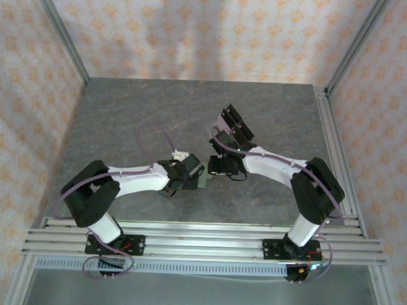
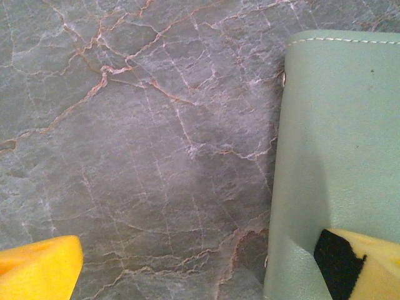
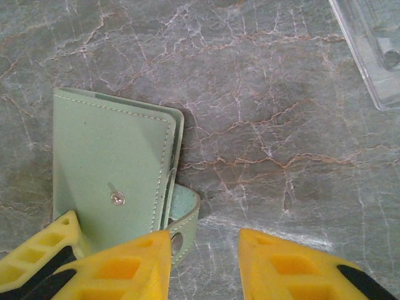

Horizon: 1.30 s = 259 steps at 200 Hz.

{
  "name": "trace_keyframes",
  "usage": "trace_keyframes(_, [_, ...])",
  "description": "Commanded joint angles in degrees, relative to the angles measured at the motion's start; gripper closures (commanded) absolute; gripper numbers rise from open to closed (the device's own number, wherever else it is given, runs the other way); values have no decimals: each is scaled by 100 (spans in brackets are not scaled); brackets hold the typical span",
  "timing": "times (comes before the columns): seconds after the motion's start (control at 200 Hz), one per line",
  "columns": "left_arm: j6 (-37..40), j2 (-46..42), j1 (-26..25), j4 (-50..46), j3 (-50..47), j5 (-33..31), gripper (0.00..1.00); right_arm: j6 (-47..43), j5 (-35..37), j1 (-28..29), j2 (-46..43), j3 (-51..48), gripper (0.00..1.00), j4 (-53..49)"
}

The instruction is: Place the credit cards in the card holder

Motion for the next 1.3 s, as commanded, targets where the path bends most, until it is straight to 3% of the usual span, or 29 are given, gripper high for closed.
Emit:
trace_keyframes(0.0, [-22,201,-46,-256,9,-73,1,-84,64,48,123,85,66,-15])
trace_keyframes(1.291, [-127,143,-59,-113,-80,-19,1,175,176,215,-39,90,67,279])
